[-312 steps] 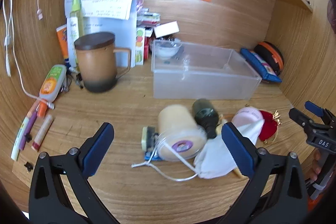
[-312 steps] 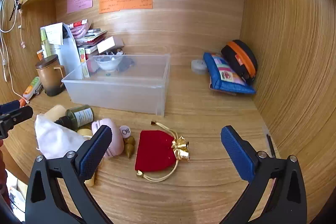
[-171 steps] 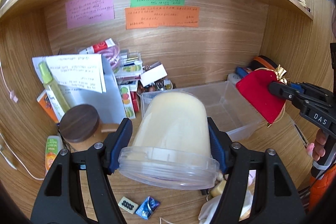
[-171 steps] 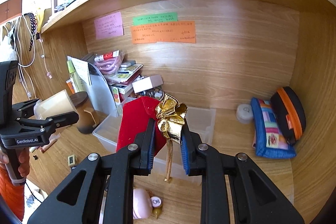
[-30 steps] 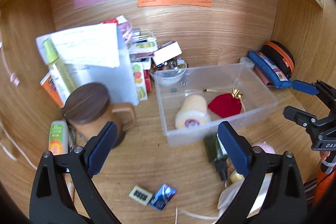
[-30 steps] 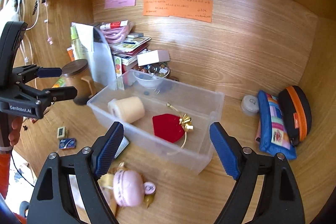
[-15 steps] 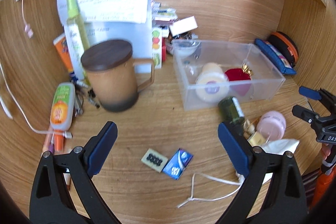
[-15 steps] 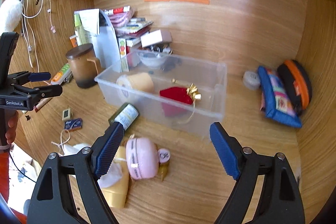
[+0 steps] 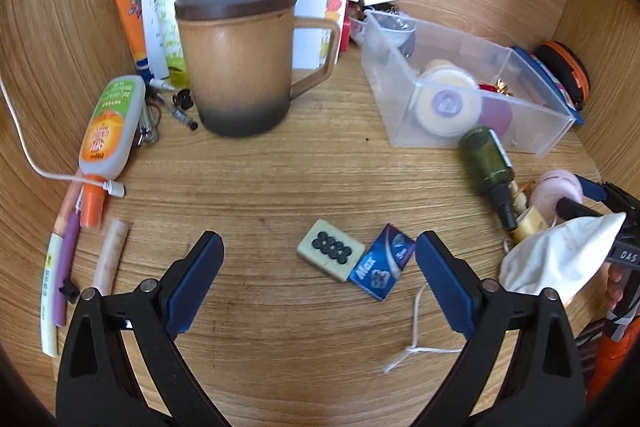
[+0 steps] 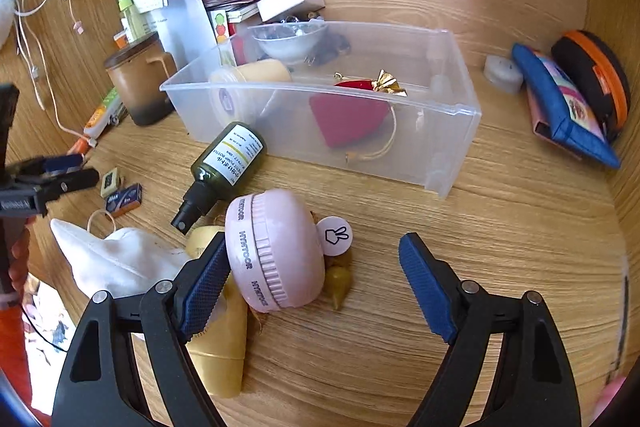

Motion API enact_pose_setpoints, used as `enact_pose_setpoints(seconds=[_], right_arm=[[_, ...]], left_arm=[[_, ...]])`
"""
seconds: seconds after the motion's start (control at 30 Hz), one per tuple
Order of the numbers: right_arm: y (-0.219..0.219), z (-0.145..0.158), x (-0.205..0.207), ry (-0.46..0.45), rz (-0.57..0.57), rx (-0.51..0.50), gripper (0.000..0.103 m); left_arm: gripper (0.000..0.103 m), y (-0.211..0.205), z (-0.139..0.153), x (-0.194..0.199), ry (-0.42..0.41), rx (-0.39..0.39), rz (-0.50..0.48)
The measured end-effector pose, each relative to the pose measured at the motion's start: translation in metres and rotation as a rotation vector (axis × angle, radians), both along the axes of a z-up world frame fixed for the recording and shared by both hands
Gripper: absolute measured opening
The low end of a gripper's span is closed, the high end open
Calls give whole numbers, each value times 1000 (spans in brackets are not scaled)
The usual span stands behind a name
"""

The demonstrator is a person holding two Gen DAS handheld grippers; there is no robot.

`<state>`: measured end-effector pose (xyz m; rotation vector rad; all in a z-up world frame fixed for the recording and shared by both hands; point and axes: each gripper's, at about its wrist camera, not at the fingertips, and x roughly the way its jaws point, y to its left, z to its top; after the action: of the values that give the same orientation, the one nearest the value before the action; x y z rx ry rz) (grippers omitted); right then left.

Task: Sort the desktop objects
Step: 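Grasp the pink compact with the right gripper while the left grasps the dotted tile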

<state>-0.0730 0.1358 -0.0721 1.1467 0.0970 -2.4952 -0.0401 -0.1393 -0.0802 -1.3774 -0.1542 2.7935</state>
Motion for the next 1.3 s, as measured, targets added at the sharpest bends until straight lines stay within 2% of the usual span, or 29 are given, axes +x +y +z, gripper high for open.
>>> enact_pose_setpoints(seconds=[0.17,0.23,0.3,0.33,0.43,0.6,0.8,0.9,1.0,1.17,1.3], right_arm=[[-1,-1,-1,6,-9,-18,78],[-2,-2,-1,7,-5,-20,72],[-3,-2,-2,10,-3,-20,69],[-3,-1,-2,15,-4,-17,68],[-4,-2,-2,16,5,-14,66],[-4,-2,-3,11,9,-16,66],[-4,-2,-3,12,9,-18,65],[-5,-3,-4,3,18,-25,55],[-4,-2,-5,-1,16,-34,55],[-2,-2,-8,-4,10,-47,55],[-1,-2,-9,-7,8,-50,55]], left_arm=[[97,-1,-6,0,6,-18,20],[97,-4,-7,-1,5,-16,29],[89,-9,-11,-5,-7,-11,39],[81,-11,-14,-7,-22,-7,37],[80,-16,-19,-8,-34,41,35],[80,-9,-20,-10,-39,48,15],[76,1,-22,-8,-27,-6,-11],[65,-4,-21,-7,-28,12,-7],[57,-9,-20,-6,-29,14,3],[57,-13,-21,-6,-26,1,15],[57,-8,-22,-8,-25,-40,14]])
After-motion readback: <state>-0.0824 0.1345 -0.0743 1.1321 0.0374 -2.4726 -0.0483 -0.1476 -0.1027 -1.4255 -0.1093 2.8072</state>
